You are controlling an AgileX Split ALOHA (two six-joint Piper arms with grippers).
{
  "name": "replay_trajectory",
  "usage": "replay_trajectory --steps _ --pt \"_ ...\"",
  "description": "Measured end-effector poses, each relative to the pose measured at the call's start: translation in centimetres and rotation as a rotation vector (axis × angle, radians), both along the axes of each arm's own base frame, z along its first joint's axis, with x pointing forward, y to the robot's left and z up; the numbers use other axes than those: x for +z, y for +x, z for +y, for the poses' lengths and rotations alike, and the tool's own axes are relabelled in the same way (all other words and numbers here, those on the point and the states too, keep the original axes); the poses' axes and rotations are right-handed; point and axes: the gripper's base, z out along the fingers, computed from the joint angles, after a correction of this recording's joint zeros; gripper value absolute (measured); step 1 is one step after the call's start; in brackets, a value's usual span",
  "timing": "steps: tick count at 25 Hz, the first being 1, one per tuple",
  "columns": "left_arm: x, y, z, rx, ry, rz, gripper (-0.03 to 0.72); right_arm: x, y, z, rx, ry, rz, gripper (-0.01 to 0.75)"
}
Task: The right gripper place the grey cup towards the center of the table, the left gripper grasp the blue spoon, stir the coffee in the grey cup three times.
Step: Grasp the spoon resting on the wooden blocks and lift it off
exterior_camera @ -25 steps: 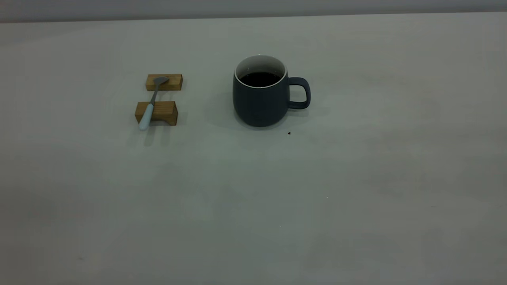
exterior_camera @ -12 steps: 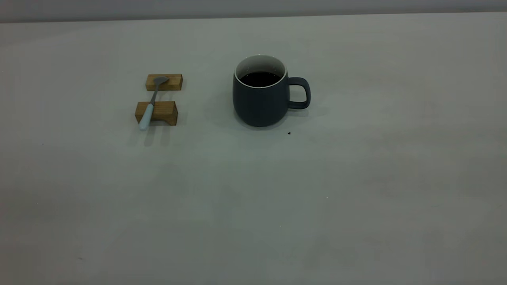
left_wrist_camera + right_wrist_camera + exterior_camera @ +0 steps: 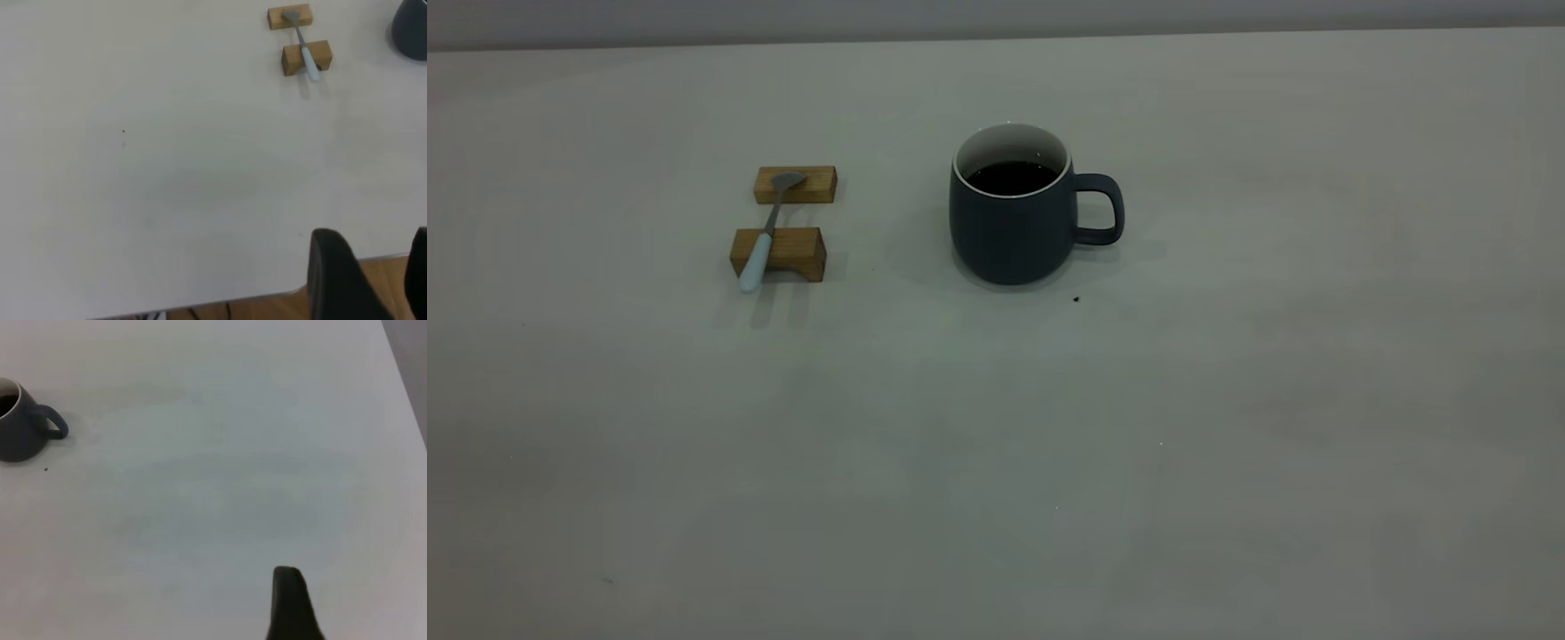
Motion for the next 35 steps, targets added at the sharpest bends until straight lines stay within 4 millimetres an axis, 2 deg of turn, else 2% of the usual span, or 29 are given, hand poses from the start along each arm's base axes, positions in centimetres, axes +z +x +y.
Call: replay_trajectory --steps 4,8,11,13,18,25,28,31,35 --pt "1.1 2.0 0.0 0.030 -0.033 0.049 0.377 0.0 0.0 0.0 0.000 0.000 0.000 0.535" --pt "2.2 5.8 0.0 0.043 -0.047 0.113 0.506 0.0 0.0 0.0 0.000 -0.001 0.000 0.535" --pt "2.2 9.0 0.0 0.050 -0.053 0.199 0.603 0.0 0.0 0.0 0.000 -0.001 0.000 0.535" --pt "1.8 11.4 -0.2 0.045 -0.062 0.259 0.626 0.0 0.0 0.0 0.000 -0.001 0.000 0.535" --pt "0.6 17.1 -0.6 0.046 -0.119 0.378 0.615 0.0 0.0 0.0 0.000 -0.001 -0.001 0.535" --pt "-3.4 25.7 -1.0 0.086 -0.155 0.578 0.594 0.0 0.0 0.0 0.000 -0.001 -0.001 0.535" --pt "-5.5 28.7 -2.1 0.098 -0.165 0.620 0.594 0.0 0.0 0.0 0.000 -0.001 -0.001 0.535" --pt "-8.5 31.5 -3.8 0.095 -0.161 0.672 0.594 0.0 0.0 0.0 0.000 -0.001 -0.001 0.535" --pt "-12.1 34.5 -5.7 0.106 -0.159 0.743 0.594 0.0 0.0 0.0 -0.001 0.000 -0.001 0.535"
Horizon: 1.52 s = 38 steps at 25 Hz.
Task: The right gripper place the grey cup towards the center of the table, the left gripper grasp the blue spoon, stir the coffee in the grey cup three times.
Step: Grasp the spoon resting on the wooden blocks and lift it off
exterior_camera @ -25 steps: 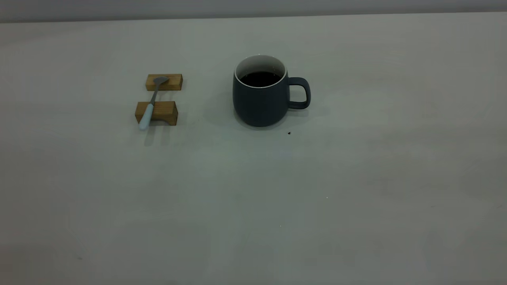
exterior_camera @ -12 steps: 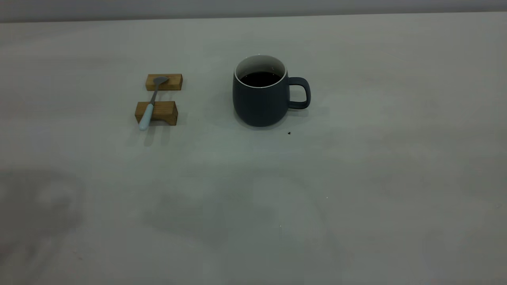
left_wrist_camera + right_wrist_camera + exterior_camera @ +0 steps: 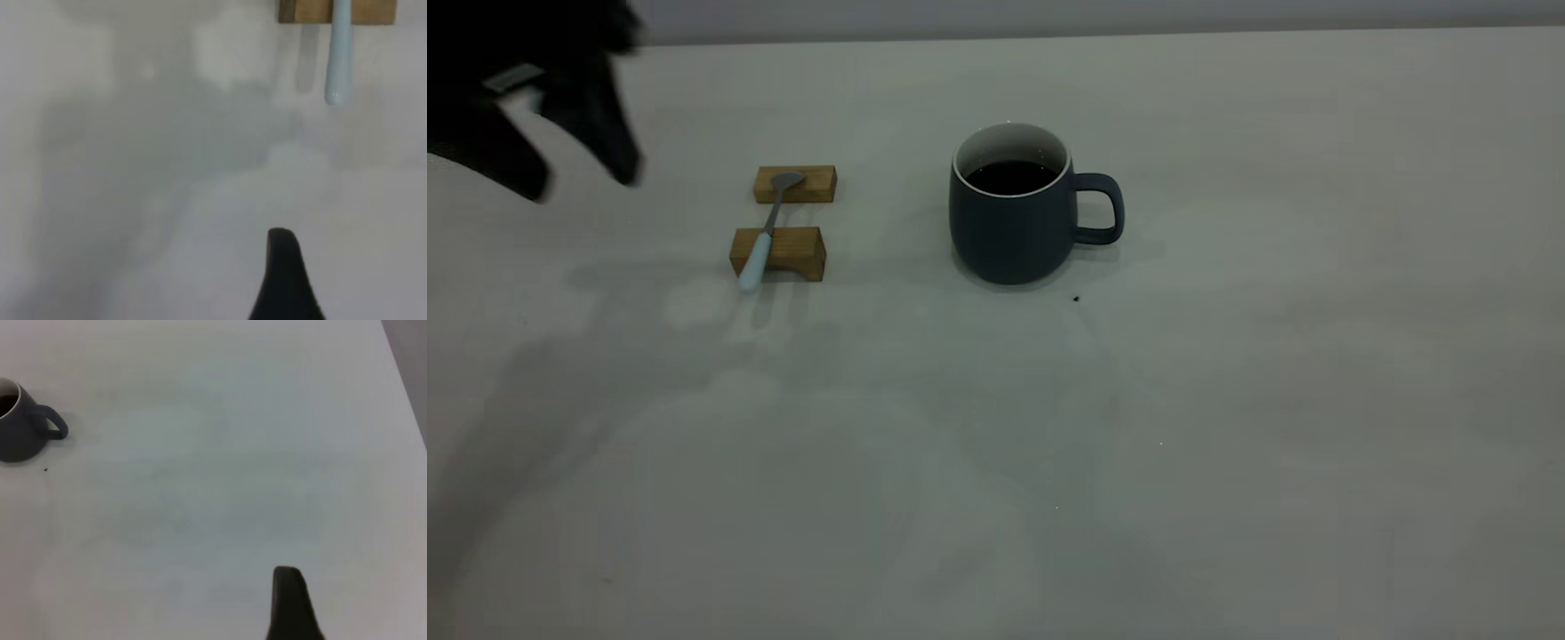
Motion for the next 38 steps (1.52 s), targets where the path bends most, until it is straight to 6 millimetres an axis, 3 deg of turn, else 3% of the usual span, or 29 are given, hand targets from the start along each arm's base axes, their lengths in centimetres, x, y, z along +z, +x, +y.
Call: replay_trajectory --steps 7,13,27,38 --pt "-4.5 3.8 -3.0 -0.023 0.007 0.046 0.594 0.0 0.0 0.0 0.000 0.000 0.000 0.535" --pt "-6.8 5.7 -3.4 -0.013 0.027 0.058 0.594 0.0 0.0 0.0 0.000 0.000 0.000 0.535" --pt "-10.6 6.1 -3.4 -0.001 0.043 0.083 0.594 0.0 0.0 0.0 0.000 0.000 0.000 0.535" --pt "-12.2 7.0 -3.9 0.000 0.038 0.091 0.580 0.0 0.0 0.0 0.000 0.000 0.000 0.535"
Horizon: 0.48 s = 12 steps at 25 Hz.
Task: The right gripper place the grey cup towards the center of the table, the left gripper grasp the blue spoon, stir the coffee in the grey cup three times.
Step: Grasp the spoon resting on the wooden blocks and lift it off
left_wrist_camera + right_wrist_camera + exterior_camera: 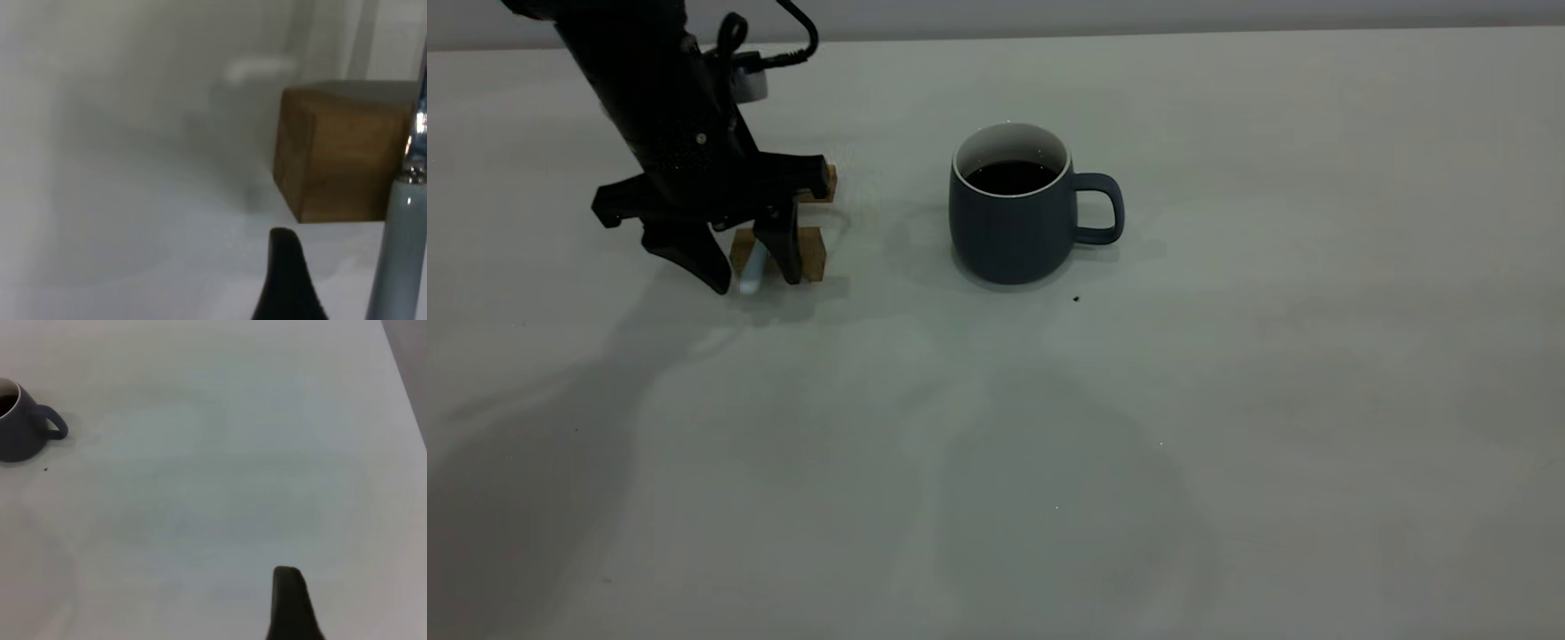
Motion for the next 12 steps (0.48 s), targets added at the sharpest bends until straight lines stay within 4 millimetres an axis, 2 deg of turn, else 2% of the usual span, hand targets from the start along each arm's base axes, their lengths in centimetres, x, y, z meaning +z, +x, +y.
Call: replay_trajectory --steps 8,12 --pt "-0.25 0.00 -0.05 0.002 0.000 0.009 0.515 0.00 0.00 0.00 0.000 0.000 0.000 0.535" --pt "-0.23 0.02 -0.06 0.004 0.000 0.010 0.438 0.00 0.00 0.00 0.000 0.000 0.000 0.535"
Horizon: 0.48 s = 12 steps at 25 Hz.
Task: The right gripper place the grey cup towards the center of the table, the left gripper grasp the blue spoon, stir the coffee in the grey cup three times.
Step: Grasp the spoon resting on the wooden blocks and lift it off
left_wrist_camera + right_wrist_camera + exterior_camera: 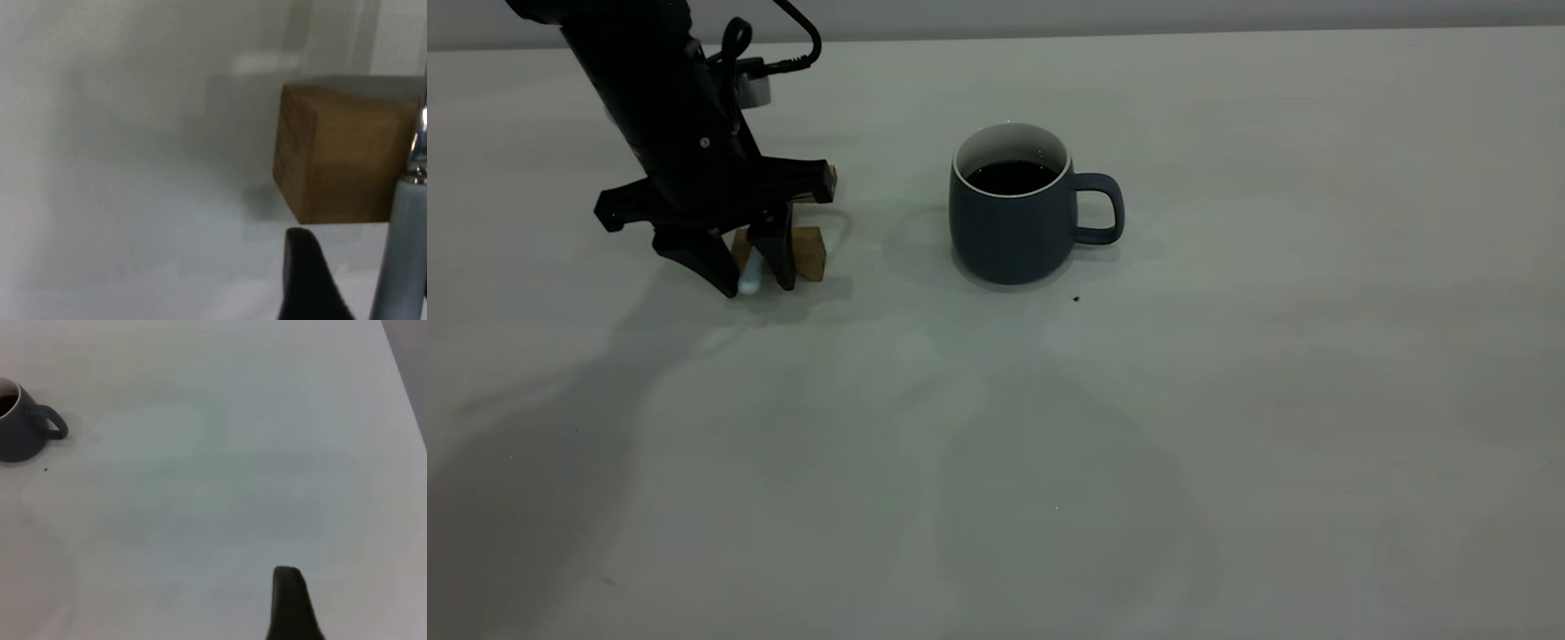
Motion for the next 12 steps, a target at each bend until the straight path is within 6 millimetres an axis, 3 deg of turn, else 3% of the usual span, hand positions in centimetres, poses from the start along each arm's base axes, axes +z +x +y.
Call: replay_trajectory --steps 4,6,9,12 --pt "0.0 -0.2 0.0 0.036 0.001 0.026 0.289 0.0 0.0 0.0 0.000 0.000 0.000 0.535" --pt "0.0 -0.3 0.0 0.044 0.003 0.041 0.171 0.0 0.0 0.0 0.000 0.000 0.000 0.535" --pt "0.6 -0.7 0.1 0.043 0.008 0.088 0.150 0.0 0.0 0.0 0.000 0.000 0.000 0.535" --pt "3.1 -0.7 0.0 0.041 0.000 0.091 0.150 0.0 0.0 0.0 0.000 0.000 0.000 0.535"
